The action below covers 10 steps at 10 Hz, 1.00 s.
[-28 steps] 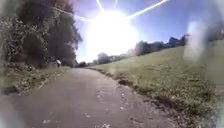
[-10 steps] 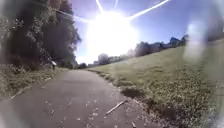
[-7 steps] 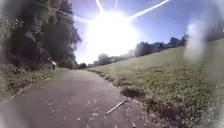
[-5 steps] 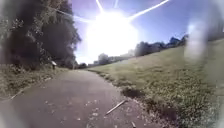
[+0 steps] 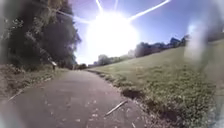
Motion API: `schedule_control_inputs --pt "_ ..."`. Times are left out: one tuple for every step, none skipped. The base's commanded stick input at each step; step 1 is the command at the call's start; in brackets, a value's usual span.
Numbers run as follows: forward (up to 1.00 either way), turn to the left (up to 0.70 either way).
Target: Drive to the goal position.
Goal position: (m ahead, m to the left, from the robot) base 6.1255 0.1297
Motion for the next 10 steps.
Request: schedule_control_inputs --pt "0.45 0.27" --pt "0.45 0.27" --pt "0.45 0.27" --pt "0.45 0.27" --pt "0.45 0.27" --pt "0.45 0.27" --pt "0.45 0.27" --pt "0.45 0.27" --pt "0.45 0.27" --pt "0.45 0.27"
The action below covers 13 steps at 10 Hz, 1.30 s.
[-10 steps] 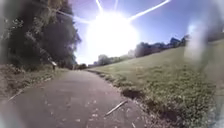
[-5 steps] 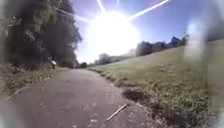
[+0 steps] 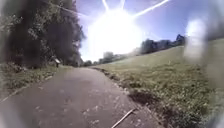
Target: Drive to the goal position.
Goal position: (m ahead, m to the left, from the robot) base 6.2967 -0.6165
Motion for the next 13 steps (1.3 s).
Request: schedule_control_inputs --pt "0.45 0.27" --pt "0.45 0.27" --pt "0.45 0.27" --pt "0.45 0.27" --pt "0.45 0.27" --pt "0.45 0.27" --pt "0.45 0.27" --pt "0.45 0.27" --pt "0.45 0.27" --pt "0.45 0.0" --pt "0.45 0.0" --pt "0.45 0.0" --pt "0.45 0.0"
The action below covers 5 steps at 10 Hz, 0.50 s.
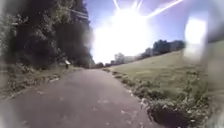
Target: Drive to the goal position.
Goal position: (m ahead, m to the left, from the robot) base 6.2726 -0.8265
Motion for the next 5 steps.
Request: schedule_control_inputs --pt "0.45 0.0" --pt "0.45 0.0" --pt "0.45 0.0" --pt "0.45 0.0" --pt "0.45 0.0"
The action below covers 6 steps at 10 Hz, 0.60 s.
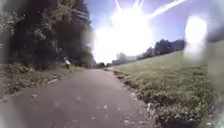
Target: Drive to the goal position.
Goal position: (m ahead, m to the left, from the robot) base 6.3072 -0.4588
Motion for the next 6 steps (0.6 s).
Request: schedule_control_inputs --pt "0.45 0.0" --pt "0.45 0.0" --pt "0.45 0.0" --pt "0.45 0.0" --pt "0.45 0.0" --pt "0.45 0.0"
